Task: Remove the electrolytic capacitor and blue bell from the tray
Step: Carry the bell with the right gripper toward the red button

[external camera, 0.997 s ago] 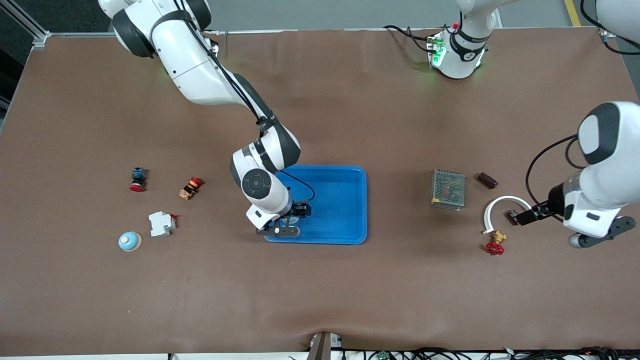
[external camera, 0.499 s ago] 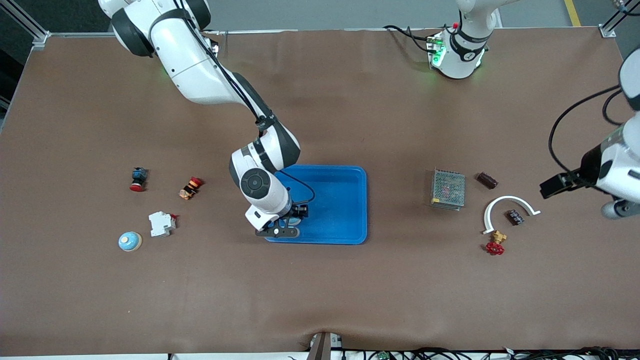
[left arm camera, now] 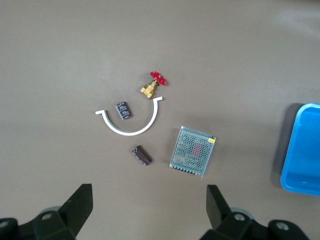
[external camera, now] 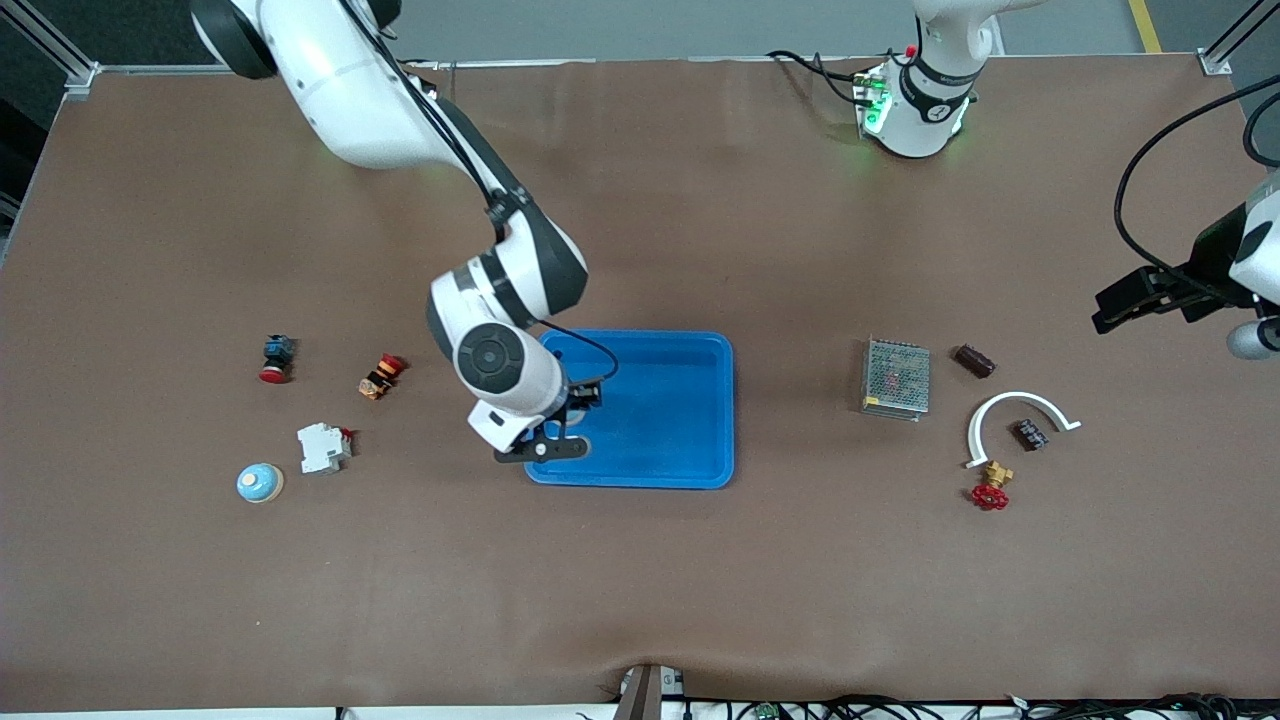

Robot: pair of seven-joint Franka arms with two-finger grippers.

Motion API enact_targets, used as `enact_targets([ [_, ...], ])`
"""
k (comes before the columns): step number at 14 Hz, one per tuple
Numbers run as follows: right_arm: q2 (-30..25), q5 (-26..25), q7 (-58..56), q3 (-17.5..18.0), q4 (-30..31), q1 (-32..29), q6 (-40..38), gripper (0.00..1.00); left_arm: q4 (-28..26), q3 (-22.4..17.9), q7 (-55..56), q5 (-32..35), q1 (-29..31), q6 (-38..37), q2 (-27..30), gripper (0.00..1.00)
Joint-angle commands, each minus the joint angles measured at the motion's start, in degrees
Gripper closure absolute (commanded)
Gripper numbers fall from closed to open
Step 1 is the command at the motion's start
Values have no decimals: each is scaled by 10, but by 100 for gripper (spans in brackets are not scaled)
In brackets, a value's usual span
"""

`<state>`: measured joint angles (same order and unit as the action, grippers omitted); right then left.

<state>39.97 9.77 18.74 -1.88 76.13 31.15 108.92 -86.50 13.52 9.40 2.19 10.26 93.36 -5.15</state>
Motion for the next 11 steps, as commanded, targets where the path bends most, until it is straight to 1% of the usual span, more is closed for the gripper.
enact_targets([
  [1, -79, -9, -100, 7, 21, -51, -87, 65, -50, -28, -4, -10, -36, 2, 49, 0],
  [2, -97, -22, -139, 6, 22, -67, -113, 65, -58, -44, -4, -10, -53, 2, 58, 0],
  [3, -110, -41, -177, 6, 24, -83, -134, 65, -60, -47, -5, -10, -56, 1, 64, 0],
  [6, -145, -89, -303, 5, 30, -127, -179, 65, -55, -45, -11, -9, -53, -8, 65, 0],
  [8, -173, -98, -406, 5, 55, -168, -180, 65, -55, -46, -11, -6, -53, -9, 64, 0],
  [11, -194, -97, -539, 5, 94, -242, -167, 65, -54, -46, -11, -4, -53, -12, 64, 0],
])
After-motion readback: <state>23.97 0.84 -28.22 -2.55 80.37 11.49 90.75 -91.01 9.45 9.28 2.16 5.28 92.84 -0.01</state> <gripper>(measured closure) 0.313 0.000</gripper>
